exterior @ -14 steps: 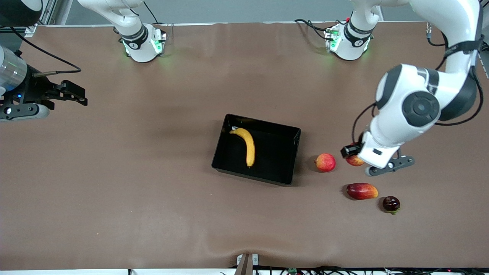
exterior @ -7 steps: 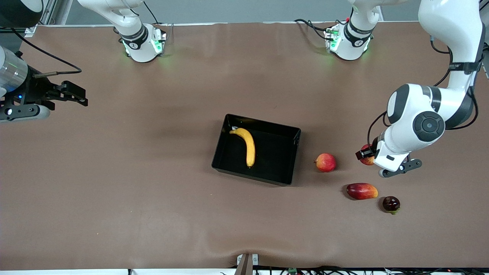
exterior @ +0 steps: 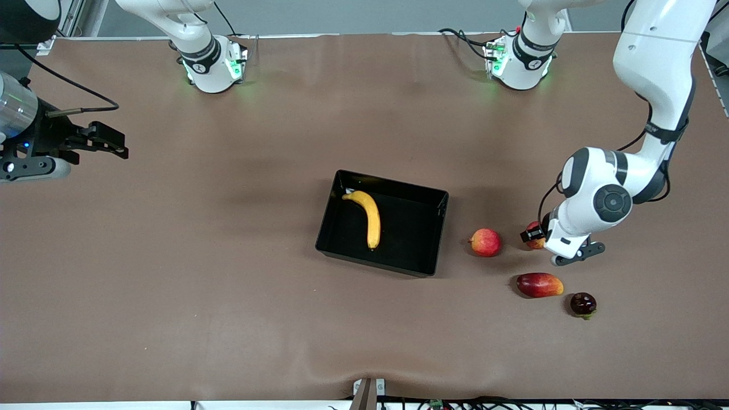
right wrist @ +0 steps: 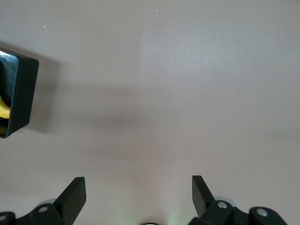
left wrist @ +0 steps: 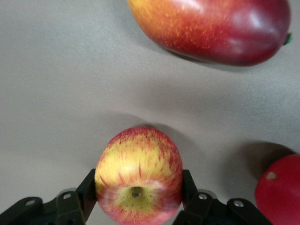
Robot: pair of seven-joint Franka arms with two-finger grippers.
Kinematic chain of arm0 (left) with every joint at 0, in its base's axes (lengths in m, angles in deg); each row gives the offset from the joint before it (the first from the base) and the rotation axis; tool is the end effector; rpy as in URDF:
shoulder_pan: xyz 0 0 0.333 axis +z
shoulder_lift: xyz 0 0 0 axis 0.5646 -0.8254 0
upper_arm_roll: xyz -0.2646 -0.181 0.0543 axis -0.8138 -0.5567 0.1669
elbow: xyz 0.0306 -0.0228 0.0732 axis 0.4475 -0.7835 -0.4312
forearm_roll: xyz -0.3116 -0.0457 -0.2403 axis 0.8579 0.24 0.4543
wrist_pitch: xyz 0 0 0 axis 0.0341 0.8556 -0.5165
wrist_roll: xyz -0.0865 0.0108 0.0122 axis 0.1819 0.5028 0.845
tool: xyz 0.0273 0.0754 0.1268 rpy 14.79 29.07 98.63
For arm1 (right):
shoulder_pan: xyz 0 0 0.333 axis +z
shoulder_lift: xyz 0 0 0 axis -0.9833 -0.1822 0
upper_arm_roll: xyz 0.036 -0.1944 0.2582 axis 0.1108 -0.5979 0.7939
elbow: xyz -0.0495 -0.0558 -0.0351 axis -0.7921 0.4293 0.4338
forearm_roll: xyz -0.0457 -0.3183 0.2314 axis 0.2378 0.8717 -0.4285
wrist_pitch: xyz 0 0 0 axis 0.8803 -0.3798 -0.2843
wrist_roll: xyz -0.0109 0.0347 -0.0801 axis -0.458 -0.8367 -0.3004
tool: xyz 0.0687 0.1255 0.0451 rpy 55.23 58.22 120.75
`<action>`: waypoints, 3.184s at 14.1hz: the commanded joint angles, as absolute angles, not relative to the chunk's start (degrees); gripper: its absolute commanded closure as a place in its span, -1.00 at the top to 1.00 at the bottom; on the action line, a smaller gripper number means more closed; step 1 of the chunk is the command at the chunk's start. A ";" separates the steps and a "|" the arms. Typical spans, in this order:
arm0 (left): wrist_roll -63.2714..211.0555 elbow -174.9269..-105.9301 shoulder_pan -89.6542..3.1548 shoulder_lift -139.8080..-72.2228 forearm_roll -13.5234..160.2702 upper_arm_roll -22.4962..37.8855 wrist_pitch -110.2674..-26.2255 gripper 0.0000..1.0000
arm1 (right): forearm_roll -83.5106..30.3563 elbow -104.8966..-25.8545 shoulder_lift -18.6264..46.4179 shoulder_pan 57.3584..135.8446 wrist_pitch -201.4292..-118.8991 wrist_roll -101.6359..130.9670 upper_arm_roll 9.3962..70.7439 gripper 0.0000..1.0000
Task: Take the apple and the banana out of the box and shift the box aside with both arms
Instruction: 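Lift the small apple out and carry it beside the red apple, then open the left gripper to release the small apple on the table, then move the left gripper into the tray and grasp the yellow banana, then carry the banana beside the fruits while the right gripper reaches the tray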
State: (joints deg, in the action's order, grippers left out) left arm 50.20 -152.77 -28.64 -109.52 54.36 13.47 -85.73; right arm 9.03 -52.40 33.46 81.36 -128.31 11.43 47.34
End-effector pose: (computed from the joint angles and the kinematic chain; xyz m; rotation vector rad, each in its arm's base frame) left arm 0.6073 -0.0640 0.1750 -3.0610 -0.4646 0.1388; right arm 0.5616 0.0392 0.5771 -3.1096 -0.1510 0.1711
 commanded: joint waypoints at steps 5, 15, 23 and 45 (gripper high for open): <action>49.32 -150.24 -28.93 -101.68 54.10 8.73 -77.59 1.00 | 8.69 -52.05 33.05 80.74 -128.13 11.92 47.37 1.00; 34.99 -123.27 -48.76 -119.22 52.43 -1.14 -73.08 1.00 | 8.69 -52.92 33.67 78.54 -125.93 11.92 47.36 1.00; 33.15 -117.36 -67.33 -129.69 52.95 12.57 -77.99 1.00 | 8.69 -57.58 37.10 77.66 -130.76 11.92 47.28 1.00; 40.85 -120.16 -56.38 -110.82 51.46 12.40 -66.86 -1.00 | 4.91 -54.34 20.59 81.78 -130.06 12.01 47.89 1.00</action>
State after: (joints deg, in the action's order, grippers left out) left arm 36.53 -116.04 -61.00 -115.97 51.64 13.24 -70.97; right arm 5.82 -56.44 24.60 80.49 -130.05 11.51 47.93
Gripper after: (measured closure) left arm 0.621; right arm 0.000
